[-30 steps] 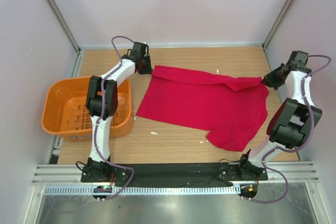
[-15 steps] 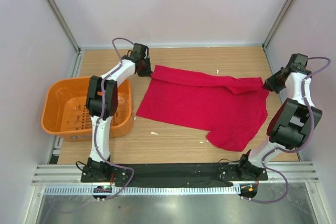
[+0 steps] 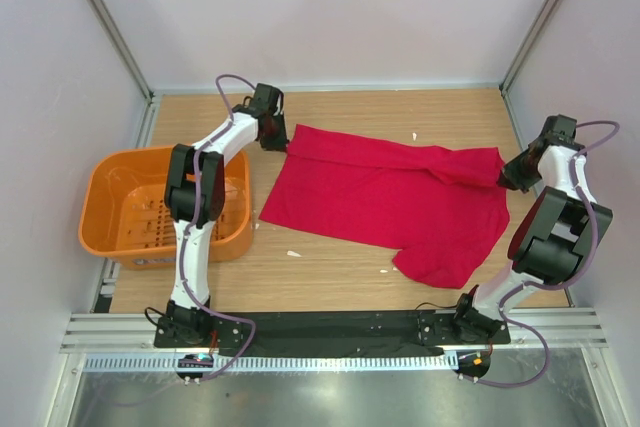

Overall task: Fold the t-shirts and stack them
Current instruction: Fold the tshirt

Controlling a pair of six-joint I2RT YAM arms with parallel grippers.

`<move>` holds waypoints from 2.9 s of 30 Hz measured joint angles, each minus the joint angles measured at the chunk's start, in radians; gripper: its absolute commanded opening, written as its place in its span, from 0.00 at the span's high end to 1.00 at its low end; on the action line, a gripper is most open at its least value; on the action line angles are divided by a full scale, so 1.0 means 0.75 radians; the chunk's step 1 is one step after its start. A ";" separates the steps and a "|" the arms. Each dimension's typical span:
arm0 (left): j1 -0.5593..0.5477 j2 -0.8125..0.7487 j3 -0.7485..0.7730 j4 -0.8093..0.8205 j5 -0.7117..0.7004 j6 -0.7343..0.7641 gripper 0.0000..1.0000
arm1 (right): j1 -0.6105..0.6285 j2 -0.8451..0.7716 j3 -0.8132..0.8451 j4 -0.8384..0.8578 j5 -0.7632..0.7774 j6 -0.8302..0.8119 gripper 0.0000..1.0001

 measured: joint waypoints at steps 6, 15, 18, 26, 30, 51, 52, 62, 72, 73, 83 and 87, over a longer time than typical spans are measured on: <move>-0.021 -0.024 0.000 -0.113 -0.102 -0.004 0.64 | 0.003 -0.033 -0.001 -0.034 0.118 -0.054 0.64; -0.123 -0.162 0.076 -0.119 -0.145 -0.047 0.73 | 0.154 -0.075 0.010 -0.028 0.126 -0.109 0.51; -0.141 -0.148 0.125 -0.082 -0.067 -0.082 0.72 | 0.220 -0.071 0.011 0.013 0.042 -0.109 0.49; -0.145 0.006 0.168 0.009 0.085 -0.145 0.72 | 0.271 0.063 0.051 0.125 -0.058 -0.084 0.45; -0.144 0.116 0.253 0.005 0.106 -0.143 0.72 | 0.261 0.221 0.191 0.134 0.012 -0.075 0.44; -0.031 0.335 0.363 0.164 0.221 -0.499 0.74 | 0.170 0.773 0.743 0.126 0.132 -0.128 0.49; -0.022 0.337 0.363 0.170 0.223 -0.513 0.74 | 0.175 0.797 0.760 0.134 0.120 -0.126 0.59; 0.040 0.338 0.361 0.180 0.202 -0.568 0.73 | 0.240 1.038 1.099 0.179 0.041 -0.024 0.89; 0.039 0.283 0.335 0.157 0.209 -0.506 0.46 | 0.274 1.118 1.418 0.016 0.050 -0.034 0.35; 0.034 0.269 0.334 0.137 0.207 -0.494 0.45 | 0.273 1.084 1.388 -0.008 0.072 -0.041 0.35; -0.045 -0.015 0.242 0.055 0.156 -0.418 0.79 | 0.244 0.441 0.756 -0.067 0.122 -0.100 0.56; -0.156 -0.085 0.185 0.129 0.162 -0.446 0.82 | 0.237 0.302 0.509 0.007 0.025 -0.056 0.71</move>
